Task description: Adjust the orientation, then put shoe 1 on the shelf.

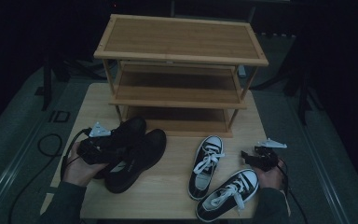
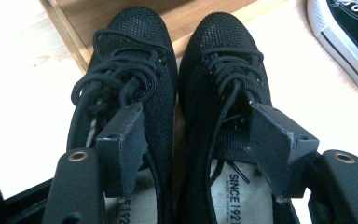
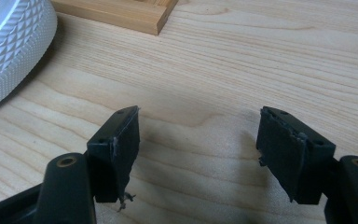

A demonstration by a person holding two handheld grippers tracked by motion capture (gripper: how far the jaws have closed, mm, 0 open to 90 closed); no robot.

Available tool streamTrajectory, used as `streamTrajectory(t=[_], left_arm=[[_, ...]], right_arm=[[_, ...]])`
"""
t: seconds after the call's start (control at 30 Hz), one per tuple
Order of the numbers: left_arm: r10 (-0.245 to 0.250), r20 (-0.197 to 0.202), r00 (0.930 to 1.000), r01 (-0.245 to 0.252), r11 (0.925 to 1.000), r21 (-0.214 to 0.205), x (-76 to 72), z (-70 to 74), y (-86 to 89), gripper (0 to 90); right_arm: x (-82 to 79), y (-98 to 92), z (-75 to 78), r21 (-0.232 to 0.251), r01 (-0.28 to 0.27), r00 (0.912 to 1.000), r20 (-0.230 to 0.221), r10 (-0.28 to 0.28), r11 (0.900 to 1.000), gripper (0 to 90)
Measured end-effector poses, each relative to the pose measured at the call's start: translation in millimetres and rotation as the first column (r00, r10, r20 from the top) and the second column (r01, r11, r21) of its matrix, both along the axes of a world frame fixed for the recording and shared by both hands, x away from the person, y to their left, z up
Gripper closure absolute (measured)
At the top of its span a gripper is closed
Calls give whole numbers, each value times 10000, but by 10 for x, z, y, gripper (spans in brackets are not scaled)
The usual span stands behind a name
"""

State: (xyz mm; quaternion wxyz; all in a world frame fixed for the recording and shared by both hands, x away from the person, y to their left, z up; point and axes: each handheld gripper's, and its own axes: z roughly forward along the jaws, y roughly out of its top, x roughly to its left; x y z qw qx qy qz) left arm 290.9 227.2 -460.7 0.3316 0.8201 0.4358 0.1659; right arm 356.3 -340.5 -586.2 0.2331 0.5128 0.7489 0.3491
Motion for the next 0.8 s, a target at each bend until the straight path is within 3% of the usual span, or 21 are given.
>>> streamTrajectory(t=[0.27,0.43,0.6,0.8], left_arm=[[189,-80,9998,-192,9991,-366,-10,26,100,429],[182,-199,9996,-186,9996,-208,4,16,121,431],[227,-273,9994,-236,9992,-322,12,6,133,422],[-96,-468,9989,64,9976,-686,20,-3,145,403]], right_arm=[[0,0,0,-1,2,10000,1,-2,10000,295],[0,0,0,-3,1,10000,-1,-1,10000,295],[-1,1,0,0,2,10000,-3,-2,10000,295],[0,0,0,1,0,10000,0,0,10000,295]])
